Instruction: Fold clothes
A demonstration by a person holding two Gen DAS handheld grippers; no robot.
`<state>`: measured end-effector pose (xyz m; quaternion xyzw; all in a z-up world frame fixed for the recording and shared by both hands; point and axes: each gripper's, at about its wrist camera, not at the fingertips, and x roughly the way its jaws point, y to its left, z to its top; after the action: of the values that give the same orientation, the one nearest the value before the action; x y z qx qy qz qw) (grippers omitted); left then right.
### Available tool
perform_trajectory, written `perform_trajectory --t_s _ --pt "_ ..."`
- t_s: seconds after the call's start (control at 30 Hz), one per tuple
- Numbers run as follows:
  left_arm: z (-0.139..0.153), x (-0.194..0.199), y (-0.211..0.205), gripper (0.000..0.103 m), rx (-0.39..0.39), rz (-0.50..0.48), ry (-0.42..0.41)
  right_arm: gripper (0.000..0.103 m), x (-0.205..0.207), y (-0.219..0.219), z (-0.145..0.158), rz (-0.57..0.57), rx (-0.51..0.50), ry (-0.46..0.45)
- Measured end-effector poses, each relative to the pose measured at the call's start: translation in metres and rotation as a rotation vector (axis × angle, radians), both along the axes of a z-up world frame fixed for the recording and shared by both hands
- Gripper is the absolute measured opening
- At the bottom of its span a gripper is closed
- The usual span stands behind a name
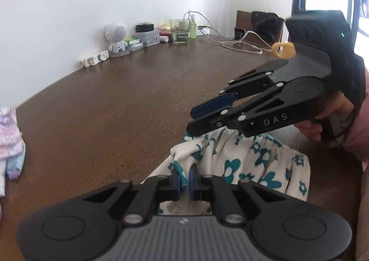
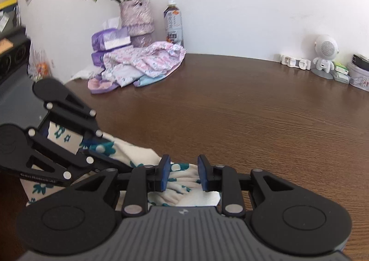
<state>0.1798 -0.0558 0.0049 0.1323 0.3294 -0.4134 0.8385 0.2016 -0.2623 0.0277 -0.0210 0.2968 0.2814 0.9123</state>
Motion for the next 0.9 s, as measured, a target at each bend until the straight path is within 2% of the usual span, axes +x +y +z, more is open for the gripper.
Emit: perform_trajectory --t_s 0.13,0.2,0.27,0.3,0.37,0.4,0.47,0.53,0.6,0.7,0.77,0.83,0.9 --pt "-0.005 0.023 0.020 0.006 -0.145 0.080 0.201 0.028 -0.001 -0.017 0.004 -0.079 0.070 -0.015" --pt "-0.009 0.032 0.030 0.006 -0.209 0.117 0.291 0.028 0.002 -0.017 0.000 -0.079 0.064 0.006" --pt "-0.007 0.031 0.032 0.009 -0.210 0.132 0.286 0.028 0.005 -0.013 -0.005 -0.068 0.037 0.031" --pt "-0.005 0.028 0.033 0.011 -0.207 0.137 0.273 0.028 0.006 -0.009 -0.009 -0.060 0.015 0.042" --pt "0.002 0.019 0.037 0.031 -0.188 0.145 0.208 0.027 0.005 -0.004 -0.013 -0.053 -0.015 0.047" --pt "0.007 0.015 0.036 0.036 -0.177 0.145 0.158 0.027 0.004 -0.003 -0.013 -0.052 -0.019 0.045" --pt "0.020 0.003 0.037 0.053 -0.157 0.130 0.036 0.027 0.003 -0.002 -0.013 -0.051 -0.024 0.042" --pt "0.031 -0.009 0.031 0.059 -0.114 0.089 -0.111 0.027 0.002 0.000 -0.013 -0.050 -0.031 0.038" --pt "0.032 -0.013 0.016 0.060 -0.047 0.045 -0.194 0.027 0.001 0.000 -0.013 -0.048 -0.035 0.035" --pt "0.024 -0.011 -0.005 0.053 0.031 -0.022 -0.248 0.027 0.000 0.001 -0.012 -0.044 -0.041 0.030" --pt "0.014 -0.006 -0.014 0.026 0.061 -0.056 -0.254 0.027 -0.001 0.001 -0.011 -0.041 -0.042 0.029" --pt "0.006 0.000 -0.019 0.006 0.073 -0.075 -0.223 0.027 -0.001 0.001 -0.011 -0.038 -0.040 0.030" --pt "0.001 0.003 -0.017 0.004 0.057 -0.070 -0.181 0.028 0.000 -0.001 -0.011 -0.035 -0.033 0.032"
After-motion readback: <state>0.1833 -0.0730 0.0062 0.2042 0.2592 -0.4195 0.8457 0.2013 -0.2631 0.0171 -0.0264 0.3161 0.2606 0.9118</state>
